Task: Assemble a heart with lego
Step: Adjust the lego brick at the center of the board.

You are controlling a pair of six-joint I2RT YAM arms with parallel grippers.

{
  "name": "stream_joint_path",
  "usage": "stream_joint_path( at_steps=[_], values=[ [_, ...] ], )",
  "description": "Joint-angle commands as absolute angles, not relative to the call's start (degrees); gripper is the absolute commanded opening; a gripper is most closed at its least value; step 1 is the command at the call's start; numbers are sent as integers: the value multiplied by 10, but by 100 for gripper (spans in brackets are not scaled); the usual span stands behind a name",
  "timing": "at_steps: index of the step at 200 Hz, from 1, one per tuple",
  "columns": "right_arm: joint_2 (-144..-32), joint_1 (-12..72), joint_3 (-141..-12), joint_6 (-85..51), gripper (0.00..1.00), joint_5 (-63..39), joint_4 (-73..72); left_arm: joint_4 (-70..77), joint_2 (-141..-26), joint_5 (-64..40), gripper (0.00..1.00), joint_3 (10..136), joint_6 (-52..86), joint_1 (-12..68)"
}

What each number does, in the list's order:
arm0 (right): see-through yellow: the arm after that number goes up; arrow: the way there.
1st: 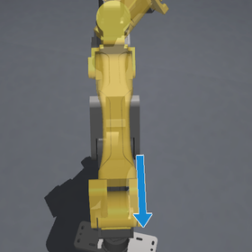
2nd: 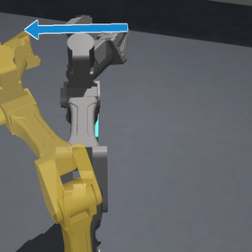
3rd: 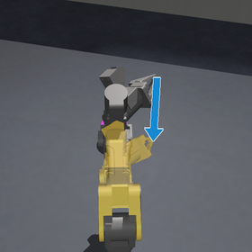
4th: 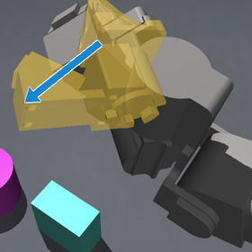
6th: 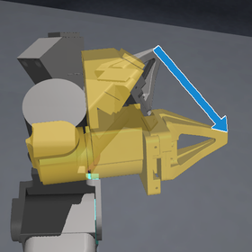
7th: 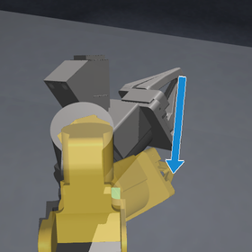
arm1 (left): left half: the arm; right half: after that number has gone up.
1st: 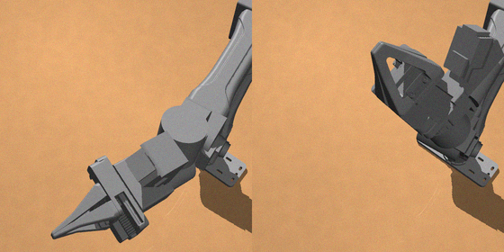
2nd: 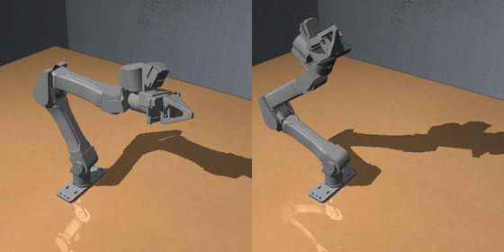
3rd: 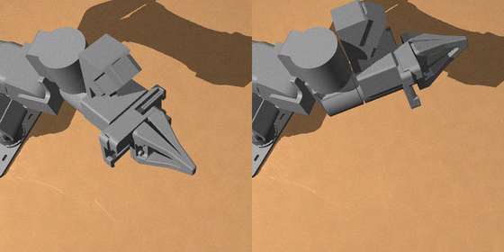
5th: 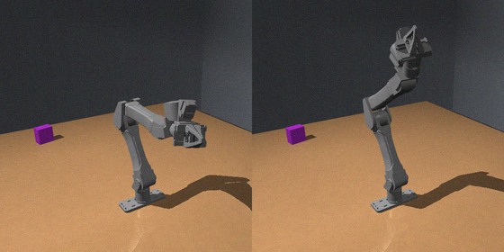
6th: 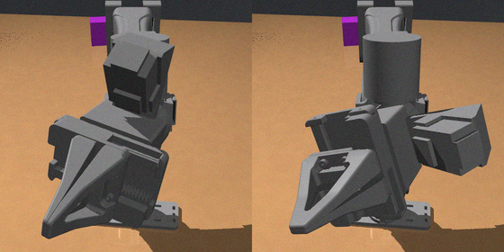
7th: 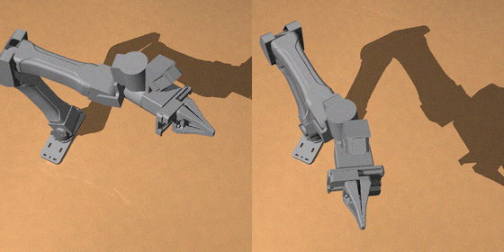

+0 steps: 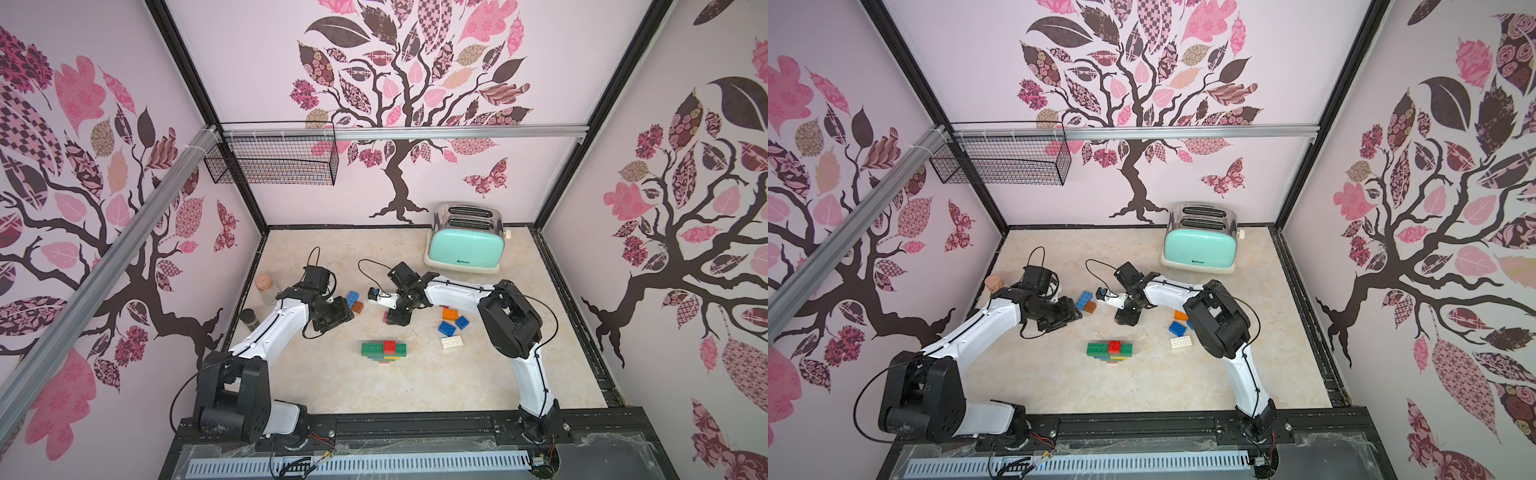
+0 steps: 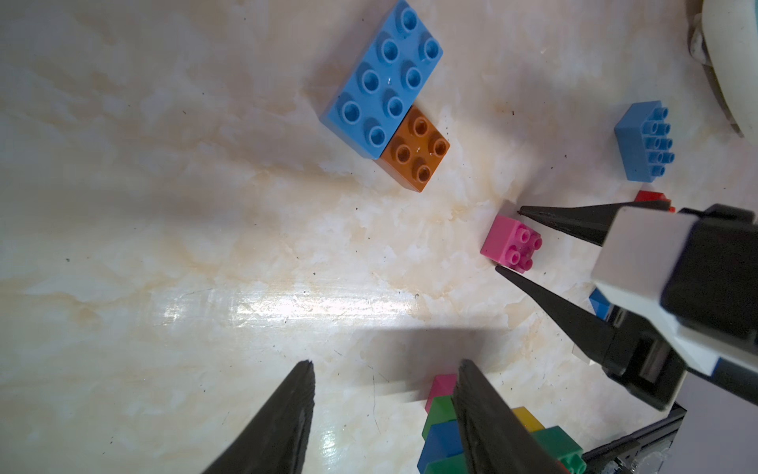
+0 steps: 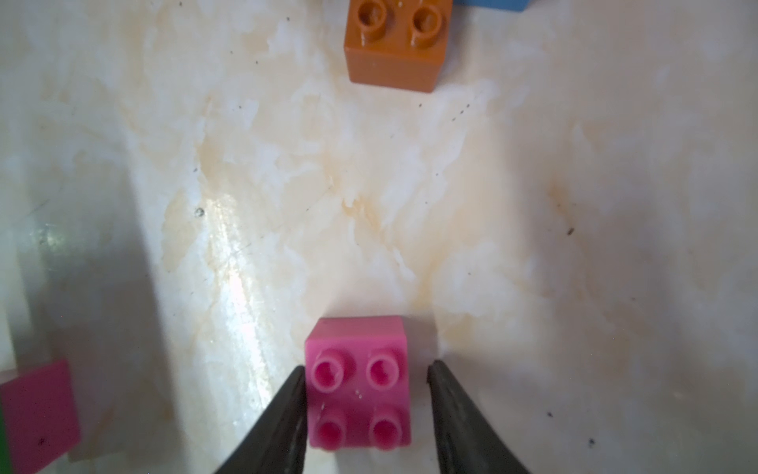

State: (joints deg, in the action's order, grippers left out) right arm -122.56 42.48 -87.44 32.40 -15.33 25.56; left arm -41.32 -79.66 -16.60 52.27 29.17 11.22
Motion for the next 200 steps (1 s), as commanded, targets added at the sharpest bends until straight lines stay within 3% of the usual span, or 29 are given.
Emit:
stream_joint_path(
  at_steps=[1,24,44,125,200],
  values=[
    [-1228,428,-897,321,44,-151,262,-411,-784,-165,58,514,295,109],
    [-1226,428,-900,322,32,-153,272,-411,-780,-165,58,511,295,106],
    [-1214,428,-888,323,29,-141,272,-409,-780,-167,58,508,294,106],
    [-1081,404,-736,227,31,-97,254,-386,-770,-216,58,470,298,106],
    [-1088,404,-688,207,31,-89,267,-386,-740,-224,58,456,303,108]
  ],
)
